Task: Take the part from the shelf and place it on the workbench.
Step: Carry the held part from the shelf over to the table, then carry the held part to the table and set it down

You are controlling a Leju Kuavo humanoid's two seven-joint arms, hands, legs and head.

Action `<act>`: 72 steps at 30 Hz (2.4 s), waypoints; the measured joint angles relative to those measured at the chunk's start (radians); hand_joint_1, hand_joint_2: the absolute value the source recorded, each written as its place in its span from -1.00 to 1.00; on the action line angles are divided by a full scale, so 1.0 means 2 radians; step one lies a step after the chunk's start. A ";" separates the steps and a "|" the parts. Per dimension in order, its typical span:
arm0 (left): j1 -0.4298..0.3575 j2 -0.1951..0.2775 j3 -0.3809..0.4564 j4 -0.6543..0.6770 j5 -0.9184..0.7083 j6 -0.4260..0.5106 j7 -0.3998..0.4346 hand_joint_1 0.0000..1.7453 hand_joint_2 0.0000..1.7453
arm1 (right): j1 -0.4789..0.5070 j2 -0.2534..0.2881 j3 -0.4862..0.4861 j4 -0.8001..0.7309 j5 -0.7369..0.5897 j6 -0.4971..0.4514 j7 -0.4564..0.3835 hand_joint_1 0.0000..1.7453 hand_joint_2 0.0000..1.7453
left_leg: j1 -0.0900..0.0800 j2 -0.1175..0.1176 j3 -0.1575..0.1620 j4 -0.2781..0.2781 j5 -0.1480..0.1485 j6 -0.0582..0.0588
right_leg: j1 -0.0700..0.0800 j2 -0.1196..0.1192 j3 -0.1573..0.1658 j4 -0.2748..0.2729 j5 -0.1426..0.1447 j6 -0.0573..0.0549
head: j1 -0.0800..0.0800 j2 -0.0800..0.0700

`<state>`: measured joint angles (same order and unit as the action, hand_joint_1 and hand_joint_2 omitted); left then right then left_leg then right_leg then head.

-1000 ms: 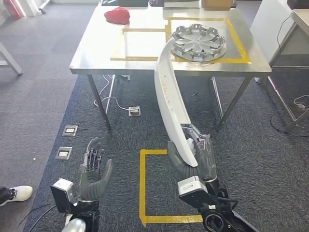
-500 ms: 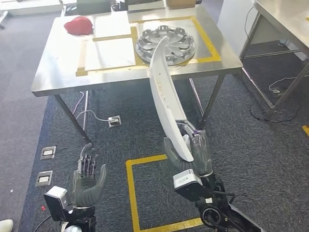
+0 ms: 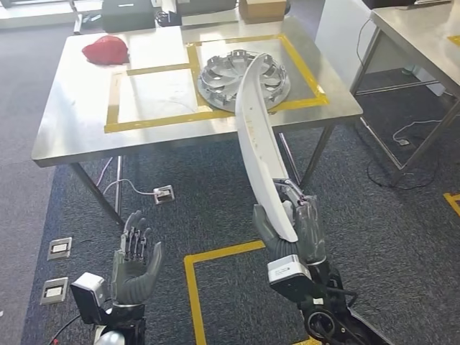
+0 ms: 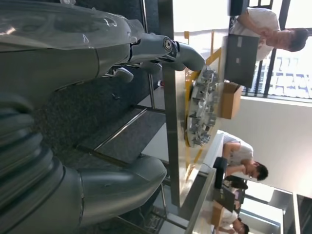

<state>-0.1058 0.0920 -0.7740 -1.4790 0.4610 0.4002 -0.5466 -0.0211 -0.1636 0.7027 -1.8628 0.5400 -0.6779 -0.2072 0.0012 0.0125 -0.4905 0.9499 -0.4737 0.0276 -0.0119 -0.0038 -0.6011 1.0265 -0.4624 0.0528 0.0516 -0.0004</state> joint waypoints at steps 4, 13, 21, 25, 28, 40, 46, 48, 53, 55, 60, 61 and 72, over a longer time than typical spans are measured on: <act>-0.004 -0.001 0.001 0.002 0.000 -0.005 -0.002 -1.00 1.00 | 0.001 -0.001 -0.004 0.001 0.006 0.000 0.001 1.00 1.00 | -0.002 0.001 0.010 0.001 -0.010 -0.011 | 0.003 0.000 0.015 -0.032 0.023 -0.017 | 0.000 0.000; -0.009 -0.002 0.001 0.008 0.000 -0.015 -0.005 -1.00 1.00 | 0.002 -0.001 -0.010 0.001 0.010 0.000 0.004 1.00 1.00 | 0.000 -0.003 -0.109 0.118 -0.038 -0.016 | 0.003 0.013 0.068 -0.041 -0.012 -0.027 | -0.017 0.000; -0.017 -0.011 0.001 0.017 0.000 -0.024 -0.011 -1.00 1.00 | 0.000 -0.003 -0.010 -0.003 0.019 0.000 0.008 1.00 1.00 | -0.007 -0.012 -0.073 0.001 0.057 0.006 | 0.007 0.016 0.091 -0.010 -0.037 -0.014 | -0.020 0.000; -0.021 -0.018 0.001 0.024 0.000 -0.031 -0.012 -1.00 1.00 | -0.004 -0.007 -0.008 -0.006 0.024 0.000 0.016 1.00 1.00 | -0.004 -0.011 -0.048 -0.002 0.038 0.011 | 0.003 0.008 0.016 0.100 -0.077 -0.004 | -0.011 0.000; -0.022 -0.022 0.001 0.031 0.000 -0.036 -0.012 -1.00 1.00 | -0.010 -0.010 -0.005 -0.006 0.025 0.000 0.024 1.00 1.00 | -0.001 -0.012 -0.025 -0.002 0.020 0.008 | -0.002 0.007 -0.013 0.091 -0.090 0.003 | -0.005 0.000; -0.032 -0.031 0.001 0.052 0.004 -0.042 -0.016 -1.00 1.00 | -0.067 -0.025 0.039 -0.010 -0.003 0.017 0.061 1.00 1.00 | 0.001 -0.009 -0.076 0.122 -0.037 -0.018 | -0.007 0.007 0.020 -0.035 0.015 -0.021 | -0.015 0.000; -0.031 -0.031 0.001 0.059 0.004 -0.046 -0.019 -1.00 1.00 | -0.103 -0.028 0.066 -0.010 -0.018 0.048 0.065 1.00 1.00 | -0.005 -0.011 -0.098 0.040 0.029 -0.001 | 0.001 0.011 0.064 -0.036 -0.021 -0.022 | -0.022 0.000; -0.032 -0.031 0.001 0.063 0.004 -0.049 -0.021 -1.00 1.00 | -0.117 -0.028 0.075 -0.010 -0.024 0.062 0.067 1.00 1.00 | -0.008 -0.013 -0.091 0.010 0.062 0.004 | 0.002 0.013 0.071 -0.037 -0.030 -0.018 | -0.022 0.000; -0.042 -0.037 0.002 0.069 0.008 -0.058 -0.030 -1.00 1.00 | -0.142 -0.028 0.091 -0.010 -0.043 0.102 0.067 1.00 1.00 | -0.005 -0.013 -0.070 -0.003 0.056 0.010 | 0.002 0.010 0.048 0.018 -0.038 -0.007 | -0.016 0.000; -0.044 -0.038 0.002 0.072 0.010 -0.062 -0.031 -1.00 1.00 | -0.150 -0.028 0.098 -0.010 -0.051 0.117 0.066 1.00 1.00 | -0.004 -0.012 -0.062 -0.004 0.049 0.012 | 0.001 0.007 0.006 0.084 -0.063 -0.004 | -0.011 0.000; -0.047 -0.040 0.002 0.080 0.010 -0.069 -0.031 -1.00 1.00 | -0.166 -0.028 0.113 -0.008 -0.065 0.147 0.066 1.00 1.00 | -0.004 -0.015 -0.038 -0.004 0.031 0.009 | 0.001 0.007 -0.011 0.036 -0.019 -0.003 | 0.000 0.000; -0.049 -0.041 0.002 0.082 0.010 -0.071 -0.031 -1.00 1.00 | -0.170 -0.028 0.115 -0.008 -0.067 0.152 0.066 1.00 1.00 | -0.005 -0.016 -0.035 -0.004 0.028 0.008 | 0.002 0.007 -0.003 0.002 0.002 -0.005 | 0.001 0.000; -0.060 -0.046 0.002 0.099 0.007 -0.080 -0.031 -1.00 1.00 | -0.220 -0.023 0.147 -0.001 -0.077 0.182 0.061 1.00 1.00 | -0.008 -0.017 -0.034 -0.006 0.023 0.007 | 0.005 0.008 0.011 -0.039 0.026 -0.014 | -0.010 0.000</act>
<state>-0.2266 -0.0005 -0.7702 -1.2807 0.4751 0.2403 -0.6088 -0.4618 -0.2086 0.9972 -1.8646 0.3851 -0.3145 -0.0856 -0.0143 -0.0206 -0.5583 0.9371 -0.4275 0.0411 -0.0018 0.0124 -0.5785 0.9488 -0.4108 0.0240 0.0311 -0.0004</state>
